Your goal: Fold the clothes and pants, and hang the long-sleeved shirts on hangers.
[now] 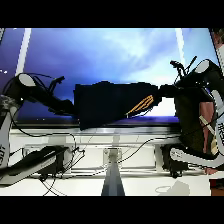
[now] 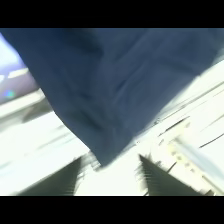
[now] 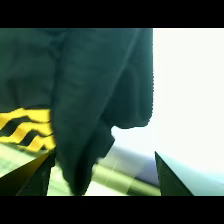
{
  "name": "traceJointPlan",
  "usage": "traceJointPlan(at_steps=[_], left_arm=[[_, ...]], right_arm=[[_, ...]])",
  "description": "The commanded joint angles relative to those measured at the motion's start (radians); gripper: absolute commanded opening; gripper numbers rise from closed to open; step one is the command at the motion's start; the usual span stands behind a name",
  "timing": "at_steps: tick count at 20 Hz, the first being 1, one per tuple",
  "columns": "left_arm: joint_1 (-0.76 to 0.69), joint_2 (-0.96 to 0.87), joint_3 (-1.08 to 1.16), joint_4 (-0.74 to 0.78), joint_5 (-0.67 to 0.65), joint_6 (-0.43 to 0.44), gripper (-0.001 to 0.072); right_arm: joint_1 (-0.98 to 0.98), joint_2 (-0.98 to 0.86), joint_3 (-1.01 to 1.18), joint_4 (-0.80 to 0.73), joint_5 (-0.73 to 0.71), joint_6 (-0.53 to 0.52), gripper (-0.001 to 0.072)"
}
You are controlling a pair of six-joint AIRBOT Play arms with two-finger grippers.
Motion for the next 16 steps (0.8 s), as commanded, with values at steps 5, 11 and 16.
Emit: traceJointPlan(at_steps=[5,11,16], left_arm=[[-0.006,-0.001,-0.135,-0.105,0.25,-0.017,0.0646],[-0.006,-0.006,-0.144,-0.129,0.299,-0.017,0.0644],[-0.006,-0.065,-0.145,-0.129,0.336,-0.016,0.0642]], right_arm=[[0.0,-0.05,0.001,0.066,-0.162,0.099,0.0694],[-0.002,-0.181,0.001,-0.019,-0.203,0.164,0.0694],[-0.001,-0.262,0.001,0.136,-0.149,0.166,0.0689]])
